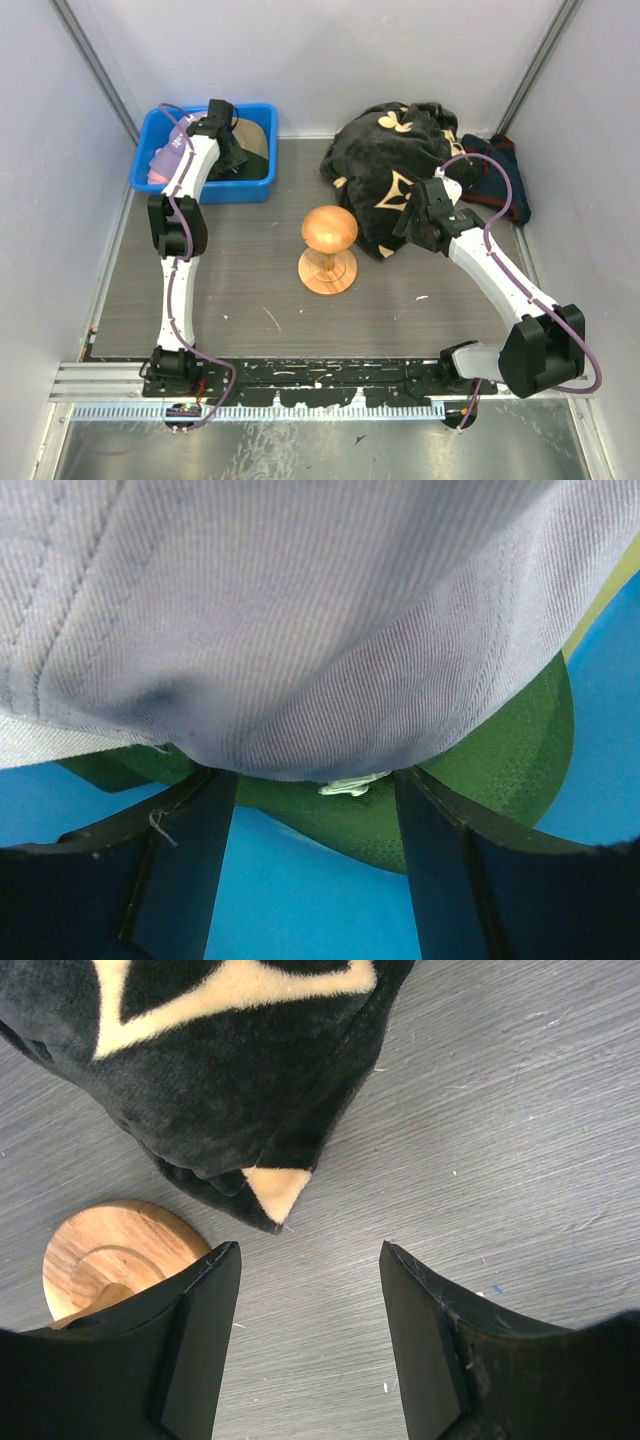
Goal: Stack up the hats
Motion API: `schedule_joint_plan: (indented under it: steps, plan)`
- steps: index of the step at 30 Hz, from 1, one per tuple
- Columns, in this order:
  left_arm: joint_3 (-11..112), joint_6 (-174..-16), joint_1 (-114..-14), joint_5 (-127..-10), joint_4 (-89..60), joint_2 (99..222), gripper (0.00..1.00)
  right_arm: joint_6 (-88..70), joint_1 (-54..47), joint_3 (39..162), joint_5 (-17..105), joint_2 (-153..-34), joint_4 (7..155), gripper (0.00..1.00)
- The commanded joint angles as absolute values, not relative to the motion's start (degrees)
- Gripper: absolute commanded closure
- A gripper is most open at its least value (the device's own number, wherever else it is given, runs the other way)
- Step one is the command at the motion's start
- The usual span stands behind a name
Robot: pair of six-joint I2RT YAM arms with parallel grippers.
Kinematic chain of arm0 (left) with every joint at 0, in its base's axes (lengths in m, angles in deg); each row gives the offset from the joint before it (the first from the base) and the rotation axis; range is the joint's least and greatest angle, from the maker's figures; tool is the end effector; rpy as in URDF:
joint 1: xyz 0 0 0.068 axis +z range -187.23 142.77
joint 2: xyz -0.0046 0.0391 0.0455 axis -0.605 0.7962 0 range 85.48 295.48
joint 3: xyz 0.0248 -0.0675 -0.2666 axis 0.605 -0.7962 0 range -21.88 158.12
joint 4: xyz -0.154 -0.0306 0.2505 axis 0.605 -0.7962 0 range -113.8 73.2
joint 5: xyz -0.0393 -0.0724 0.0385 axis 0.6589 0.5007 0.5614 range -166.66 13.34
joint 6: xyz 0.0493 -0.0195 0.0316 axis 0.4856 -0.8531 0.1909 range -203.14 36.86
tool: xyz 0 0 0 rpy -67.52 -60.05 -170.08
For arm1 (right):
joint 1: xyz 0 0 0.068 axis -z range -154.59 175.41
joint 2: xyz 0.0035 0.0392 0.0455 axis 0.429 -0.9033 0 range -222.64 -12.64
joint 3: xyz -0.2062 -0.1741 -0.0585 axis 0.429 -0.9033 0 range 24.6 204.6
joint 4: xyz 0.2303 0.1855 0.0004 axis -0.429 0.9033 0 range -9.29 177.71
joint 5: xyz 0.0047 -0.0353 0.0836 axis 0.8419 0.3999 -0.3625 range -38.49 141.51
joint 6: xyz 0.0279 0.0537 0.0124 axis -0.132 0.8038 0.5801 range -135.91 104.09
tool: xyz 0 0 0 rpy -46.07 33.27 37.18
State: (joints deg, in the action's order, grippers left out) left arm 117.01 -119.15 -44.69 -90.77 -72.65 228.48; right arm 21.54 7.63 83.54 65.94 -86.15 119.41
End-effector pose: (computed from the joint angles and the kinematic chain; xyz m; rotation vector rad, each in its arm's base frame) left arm 0.5747 -0.0637 0.2109 -0.7152 2.4663 0.0401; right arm 0.2918 0.0813 0.2617 0.5223 2.4062 0.1025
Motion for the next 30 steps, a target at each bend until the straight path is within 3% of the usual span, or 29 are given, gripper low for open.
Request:
schedule_joint_plan:
  steps: [1,7,11,13,15,18,20,25,30]
  plan:
    - [117.53,-115.15,-44.87,-93.78,-68.56,230.65,0.27,20.18,7.97,85.64,65.54,-83.43,119.48,0.36]
    - [118.66,-115.11,-44.86,-92.24,-63.0,232.11,0.24,20.22,8.0,84.83,65.13,-81.57,120.81,0.36]
    - [119.11,-116.5,-44.88,-93.1,-61.64,233.29,0.31,20.39,8.0,84.32,65.37,-80.06,122.01,0.36]
    - [119.91,-117.28,-44.75,-94.01,-62.12,234.2,0.43,20.48,8.0,84.07,65.48,-79.29,122.59,0.36]
    - [120.06,-118.07,-44.52,-94.8,-62.15,234.76,0.65,20.57,7.96,83.77,65.57,-78.53,123.16,0.36]
    - [120.42,-118.28,-43.74,-94.52,-61.95,234.35,0.9,20.78,8.0,83.7,65.57,-77.47,123.98,0.36]
    - [119.67,-118.0,-43.2,-93.04,-61.05,232.78,1.0,20.74,7.95,83.48,65.72,-76.95,124.13,0.36]
    - [114.54,-115.89,-43.35,-83.04,-55.16,224.31,1.0,20.66,8.0,83.09,65.05,-77.42,122.44,0.36]
    - [101.94,-114.97,-43.21,-77.17,-46.27,209.93,1.0,20.37,8.0,83.61,62.7,-78.79,120.11,0.36]
